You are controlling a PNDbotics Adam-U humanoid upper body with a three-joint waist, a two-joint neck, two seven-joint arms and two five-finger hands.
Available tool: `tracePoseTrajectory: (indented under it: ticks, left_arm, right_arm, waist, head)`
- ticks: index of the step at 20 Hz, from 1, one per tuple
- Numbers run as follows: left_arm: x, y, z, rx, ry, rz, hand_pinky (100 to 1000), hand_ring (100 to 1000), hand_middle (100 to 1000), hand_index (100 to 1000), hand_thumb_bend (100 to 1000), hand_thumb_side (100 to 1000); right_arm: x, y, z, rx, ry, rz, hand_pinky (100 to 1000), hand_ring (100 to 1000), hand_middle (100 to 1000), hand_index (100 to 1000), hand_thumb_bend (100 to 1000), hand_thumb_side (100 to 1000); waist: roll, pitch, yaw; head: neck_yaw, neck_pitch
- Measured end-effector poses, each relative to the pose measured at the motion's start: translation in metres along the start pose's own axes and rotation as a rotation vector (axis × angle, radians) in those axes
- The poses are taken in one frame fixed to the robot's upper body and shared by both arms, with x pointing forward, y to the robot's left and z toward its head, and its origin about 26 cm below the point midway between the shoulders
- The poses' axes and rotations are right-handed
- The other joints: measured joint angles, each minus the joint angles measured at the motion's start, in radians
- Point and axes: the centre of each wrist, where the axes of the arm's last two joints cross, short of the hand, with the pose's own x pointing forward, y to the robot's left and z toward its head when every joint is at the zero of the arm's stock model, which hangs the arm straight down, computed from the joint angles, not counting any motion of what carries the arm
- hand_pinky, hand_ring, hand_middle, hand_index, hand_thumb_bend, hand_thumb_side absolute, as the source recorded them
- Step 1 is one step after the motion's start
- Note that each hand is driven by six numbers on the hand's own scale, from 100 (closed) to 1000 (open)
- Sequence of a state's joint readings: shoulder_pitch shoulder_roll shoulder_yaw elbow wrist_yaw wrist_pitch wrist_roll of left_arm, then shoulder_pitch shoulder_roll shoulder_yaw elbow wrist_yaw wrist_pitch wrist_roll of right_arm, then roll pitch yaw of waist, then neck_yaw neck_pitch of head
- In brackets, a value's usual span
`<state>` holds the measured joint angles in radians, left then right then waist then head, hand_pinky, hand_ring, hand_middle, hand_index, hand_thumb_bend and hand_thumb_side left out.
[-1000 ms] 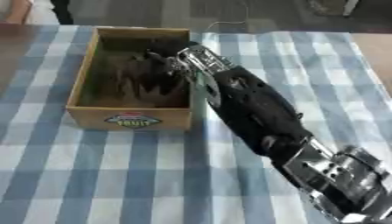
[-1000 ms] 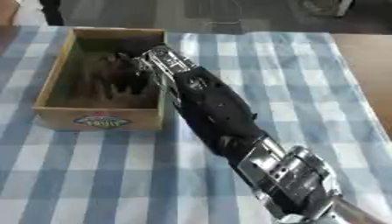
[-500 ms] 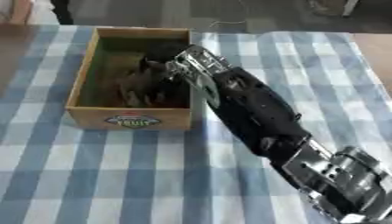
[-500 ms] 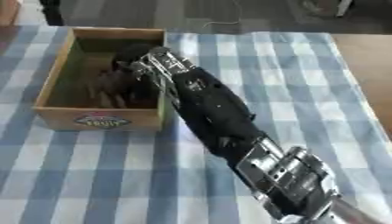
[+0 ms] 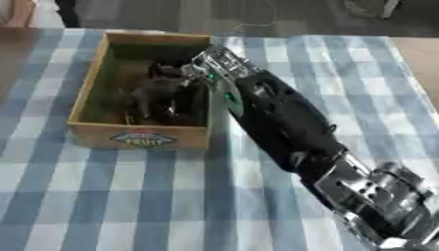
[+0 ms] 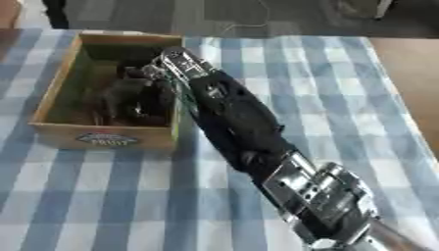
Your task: Pick up objects on the table and place them in the box.
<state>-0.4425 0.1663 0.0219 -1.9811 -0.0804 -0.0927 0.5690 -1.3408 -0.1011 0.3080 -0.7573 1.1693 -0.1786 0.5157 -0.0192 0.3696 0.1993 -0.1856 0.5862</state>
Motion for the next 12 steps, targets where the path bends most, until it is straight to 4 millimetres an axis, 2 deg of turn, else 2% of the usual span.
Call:
tracePoseTrajectory:
  ticks: [8, 9, 11, 12]
  left_arm:
    - [0.0, -0.001, 0.0, -0.003, 0.001, 0.001, 782, 837, 788, 669, 100, 618]
    - [0.0, -0.001, 0.0, -0.003, 0.001, 0.001, 782, 837, 788, 669, 100, 617]
    - [0.0, -0.001, 0.0, -0.003, 0.001, 0.001, 782, 836, 788, 669, 100, 617]
    - [0.0, -0.001, 0.001, -0.003, 0.002, 0.001, 782, 836, 788, 669, 100, 617]
  right_arm:
    - [0.0, -0.012, 0.005, -0.08, 0.024, 0.011, 853, 923, 811, 921, 477, 401]
    - [0.0, -0.014, 0.007, -0.092, 0.027, 0.013, 852, 921, 807, 918, 466, 388]
    - [-0.002, -0.021, 0.012, -0.122, 0.035, 0.017, 850, 915, 802, 910, 437, 301]
    - [-0.003, -0.025, 0.015, -0.139, 0.039, 0.019, 848, 913, 801, 911, 435, 296]
  waist:
    - [0.001, 0.0, -0.001]
    - [0.002, -0.001, -0.002]
    - [0.004, -0.004, -0.003]
    - [0.005, -0.006, -0.004]
  head:
    - [-0.001, 0.0]
    - [-0.001, 0.0]
    - [-0.001, 0.001]
    - [0.0, 0.001]
